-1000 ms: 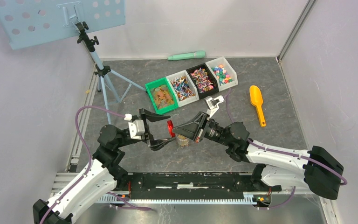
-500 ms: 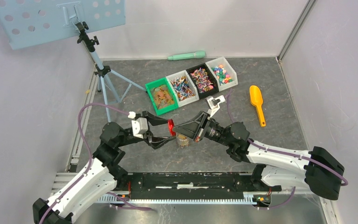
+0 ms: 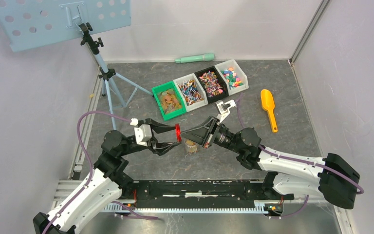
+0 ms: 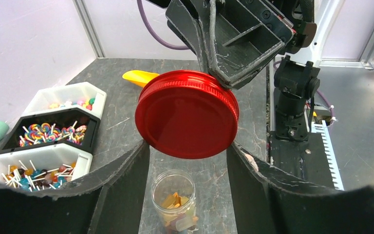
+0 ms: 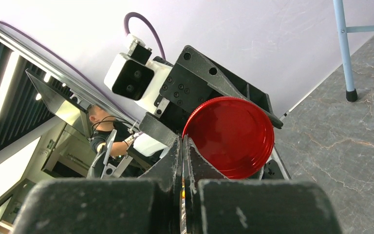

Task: Pack the candies
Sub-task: Pick up the bottle lid at the center of the board.

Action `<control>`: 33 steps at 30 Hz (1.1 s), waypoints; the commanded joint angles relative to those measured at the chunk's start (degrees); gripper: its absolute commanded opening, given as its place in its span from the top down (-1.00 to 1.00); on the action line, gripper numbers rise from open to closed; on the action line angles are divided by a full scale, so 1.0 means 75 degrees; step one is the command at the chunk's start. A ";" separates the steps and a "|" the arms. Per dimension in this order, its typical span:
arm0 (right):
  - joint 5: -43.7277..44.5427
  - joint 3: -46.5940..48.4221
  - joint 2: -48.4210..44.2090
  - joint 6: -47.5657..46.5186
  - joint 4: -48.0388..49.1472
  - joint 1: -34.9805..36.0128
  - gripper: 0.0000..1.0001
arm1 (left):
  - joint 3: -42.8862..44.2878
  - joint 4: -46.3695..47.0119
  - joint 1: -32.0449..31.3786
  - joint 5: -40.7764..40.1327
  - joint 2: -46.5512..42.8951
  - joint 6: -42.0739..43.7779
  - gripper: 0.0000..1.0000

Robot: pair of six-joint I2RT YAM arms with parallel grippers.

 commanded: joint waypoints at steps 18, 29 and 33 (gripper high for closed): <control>-0.0648 -0.0473 -0.0378 -0.0714 -0.0666 -0.1206 1.00 | 0.1002 -0.2614 -0.0034 -0.1780 -0.0061 -0.1047 -0.99; -0.1223 -0.0855 -0.0210 0.0639 0.1068 -0.0957 1.00 | 0.0119 -0.0679 -0.0027 -0.0660 -0.0808 -0.0028 -1.00; -0.1425 -0.0724 -0.0138 0.0760 0.1354 -0.0725 1.00 | 0.0363 -0.0757 -0.0032 0.0597 -0.0089 0.0813 -1.00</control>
